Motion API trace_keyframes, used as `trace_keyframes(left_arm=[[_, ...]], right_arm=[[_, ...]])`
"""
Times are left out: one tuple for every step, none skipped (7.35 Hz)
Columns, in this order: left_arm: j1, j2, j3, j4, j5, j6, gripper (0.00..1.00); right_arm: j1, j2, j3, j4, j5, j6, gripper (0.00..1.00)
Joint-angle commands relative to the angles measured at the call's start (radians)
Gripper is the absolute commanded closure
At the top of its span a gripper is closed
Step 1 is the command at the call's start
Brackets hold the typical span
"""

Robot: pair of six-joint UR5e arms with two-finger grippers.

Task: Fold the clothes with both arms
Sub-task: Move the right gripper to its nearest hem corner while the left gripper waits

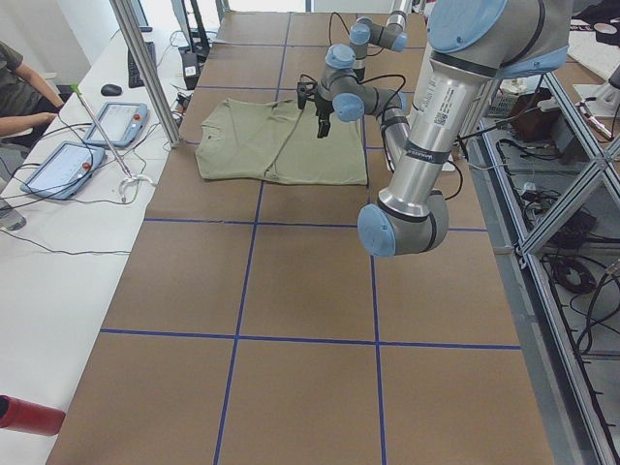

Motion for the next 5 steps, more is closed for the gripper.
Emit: trace_keyframes(left_arm=[[0.0,0.0,-0.001,0.0,0.0,0.0,0.01],[0.0,0.0,-0.001,0.0,0.0,0.0,0.01],[0.0,0.0,-0.001,0.0,0.0,0.0,0.01],[0.0,0.0,0.001,0.0,-0.002,0.0,0.01],[0.001,0.0,0.001,0.0,-0.002,0.0,0.01]], right_arm=[[-0.001,-0.002,0.002,0.0,0.001,0.001,0.61],[-0.001,-0.002,0.003,0.0,0.004,0.001,0.82],[-0.001,-0.002,0.005,0.002,0.008,0.001,0.96],[-0.001,-0.002,0.011,0.002,0.008,0.001,1.0],[0.001,-0.002,0.031,0.002,0.007,0.001,1.0]])
